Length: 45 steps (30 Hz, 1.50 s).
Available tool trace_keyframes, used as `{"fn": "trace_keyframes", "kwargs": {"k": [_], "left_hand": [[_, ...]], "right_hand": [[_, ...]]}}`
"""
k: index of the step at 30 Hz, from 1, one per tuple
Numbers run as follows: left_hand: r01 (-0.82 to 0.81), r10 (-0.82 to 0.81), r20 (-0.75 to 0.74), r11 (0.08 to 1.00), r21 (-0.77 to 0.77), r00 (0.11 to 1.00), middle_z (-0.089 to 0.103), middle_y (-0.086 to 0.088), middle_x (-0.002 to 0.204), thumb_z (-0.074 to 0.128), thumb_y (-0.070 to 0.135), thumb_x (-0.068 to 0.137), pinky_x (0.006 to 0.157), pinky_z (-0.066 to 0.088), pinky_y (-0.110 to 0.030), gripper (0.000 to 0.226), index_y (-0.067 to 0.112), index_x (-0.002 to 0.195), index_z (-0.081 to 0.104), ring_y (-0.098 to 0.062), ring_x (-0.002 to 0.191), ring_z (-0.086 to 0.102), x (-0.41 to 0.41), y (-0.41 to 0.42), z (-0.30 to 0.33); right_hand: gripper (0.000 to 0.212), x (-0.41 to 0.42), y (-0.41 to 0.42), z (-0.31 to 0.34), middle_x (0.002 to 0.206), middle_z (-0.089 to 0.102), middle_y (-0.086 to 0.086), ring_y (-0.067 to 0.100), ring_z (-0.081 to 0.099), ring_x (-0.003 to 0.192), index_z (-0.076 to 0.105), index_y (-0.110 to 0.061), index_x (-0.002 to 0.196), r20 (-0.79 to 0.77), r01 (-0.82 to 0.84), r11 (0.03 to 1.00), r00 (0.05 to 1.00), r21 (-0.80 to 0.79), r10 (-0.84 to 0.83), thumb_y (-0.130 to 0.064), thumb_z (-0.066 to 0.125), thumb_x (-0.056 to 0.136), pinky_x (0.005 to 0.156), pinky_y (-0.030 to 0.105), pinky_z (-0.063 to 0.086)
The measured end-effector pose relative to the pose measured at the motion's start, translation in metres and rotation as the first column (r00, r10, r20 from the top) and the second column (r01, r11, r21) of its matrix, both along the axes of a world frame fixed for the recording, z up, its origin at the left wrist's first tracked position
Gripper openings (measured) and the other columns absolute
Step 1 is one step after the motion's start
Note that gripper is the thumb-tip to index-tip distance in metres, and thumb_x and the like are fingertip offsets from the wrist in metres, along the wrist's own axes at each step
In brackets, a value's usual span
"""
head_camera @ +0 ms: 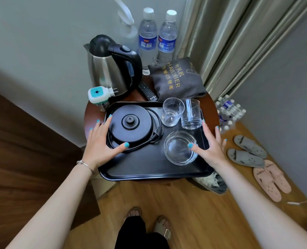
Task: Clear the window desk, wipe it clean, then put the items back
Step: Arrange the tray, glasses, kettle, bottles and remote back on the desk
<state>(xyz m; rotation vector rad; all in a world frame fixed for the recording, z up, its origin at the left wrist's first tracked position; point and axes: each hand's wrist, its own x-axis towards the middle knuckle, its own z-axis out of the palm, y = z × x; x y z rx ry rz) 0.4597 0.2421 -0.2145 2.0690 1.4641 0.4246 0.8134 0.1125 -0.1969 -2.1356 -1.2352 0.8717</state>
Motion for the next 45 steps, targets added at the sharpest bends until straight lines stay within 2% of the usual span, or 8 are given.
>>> {"fn": "trace_keyframes", "kwargs": {"k": [5,17,27,32,35,38,41,45], "left_hand": [[-0.029,0.036,0.109,0.998,-0.059,0.993,0.012,0.015,0.159,0.053,0.079,0.063,0.120,-0.006,-0.037,0.098,0.055,0.144,0.002,-0.011,0.148,-0.005,0.006,-0.003,0.002],[0.000,0.021,0.217,0.995,-0.095,0.976,0.012,0.008,0.161,0.064,0.065,0.063,0.118,-0.009,-0.032,0.097,0.057,0.144,0.010,0.001,0.142,-0.018,0.006,-0.006,0.009],[-0.001,0.022,0.242,0.996,-0.087,0.970,0.012,0.005,0.161,0.073,0.047,0.071,0.118,-0.001,-0.034,0.090,0.059,0.142,0.020,0.010,0.139,-0.021,0.006,-0.015,0.027],[0.011,0.019,0.295,0.995,-0.099,0.955,0.016,0.007,0.159,0.080,0.033,0.074,0.115,0.013,-0.033,0.090,0.062,0.139,0.025,-0.005,0.147,-0.006,0.005,-0.025,0.056],[0.012,0.012,0.342,0.998,-0.067,0.939,0.025,0.011,0.151,0.078,0.040,0.069,0.114,0.020,-0.028,0.088,0.058,0.140,0.029,0.001,0.142,0.019,0.003,-0.030,0.078],[0.012,0.011,0.372,0.998,-0.058,0.928,0.027,0.023,0.144,0.076,0.040,0.069,0.113,0.021,-0.026,0.088,0.056,0.141,0.029,0.004,0.139,0.023,-0.002,-0.037,0.100],[-0.010,0.032,0.378,0.998,-0.059,0.925,0.030,0.012,0.146,0.076,0.037,0.069,0.114,0.022,-0.029,0.088,0.057,0.141,0.028,-0.002,0.141,0.024,-0.010,-0.039,0.126],[-0.032,0.045,0.399,0.999,-0.040,0.916,0.031,0.016,0.145,0.076,0.037,0.068,0.110,0.022,-0.020,0.089,0.058,0.141,0.028,0.010,0.135,0.025,-0.021,-0.043,0.163]], "right_hand": [[0.105,-0.002,0.002,0.002,0.166,0.004,-0.005,0.003,-0.022,0.147,0.006,-0.069,0.140,-0.096,0.014,1.000,0.995,0.015,-0.013,-0.080,0.062,0.052,0.115,0.050,-0.021],[0.101,-0.003,-0.001,0.002,0.164,0.014,-0.011,-0.001,-0.019,0.147,0.013,-0.064,0.140,-0.134,0.005,0.998,0.991,0.068,0.004,-0.063,0.073,0.058,0.115,0.052,-0.021],[0.101,-0.002,-0.009,0.025,0.158,0.014,-0.022,-0.003,-0.014,0.148,0.013,-0.072,0.134,-0.123,-0.013,0.995,0.992,0.094,0.024,-0.075,0.068,0.050,0.116,0.050,-0.019],[0.099,-0.001,-0.018,0.058,0.161,0.014,-0.022,-0.005,-0.013,0.147,0.018,-0.081,0.128,-0.197,-0.012,0.991,0.980,0.135,0.038,-0.056,0.086,0.061,0.122,0.056,-0.002],[0.098,-0.001,-0.020,0.081,0.162,0.017,-0.020,-0.001,-0.005,0.150,0.022,-0.072,0.135,-0.221,-0.019,0.987,0.974,0.161,0.054,-0.047,0.082,0.061,0.123,0.053,0.005],[0.102,-0.003,-0.020,0.105,0.159,0.022,-0.024,0.002,0.006,0.150,0.025,-0.060,0.144,-0.253,-0.034,0.979,0.964,0.199,0.085,-0.043,0.083,0.061,0.123,0.047,0.013],[0.103,-0.009,-0.018,0.129,0.148,0.024,-0.039,-0.008,0.017,0.143,0.027,-0.056,0.146,-0.278,-0.059,0.966,0.952,0.250,0.130,-0.041,0.083,0.062,0.119,0.032,0.018],[0.100,-0.016,-0.010,0.160,0.142,0.027,-0.046,-0.033,0.023,0.124,0.029,-0.056,0.143,-0.274,-0.086,0.941,0.944,0.328,0.182,-0.035,0.084,0.062,0.112,0.024,0.021]]}}
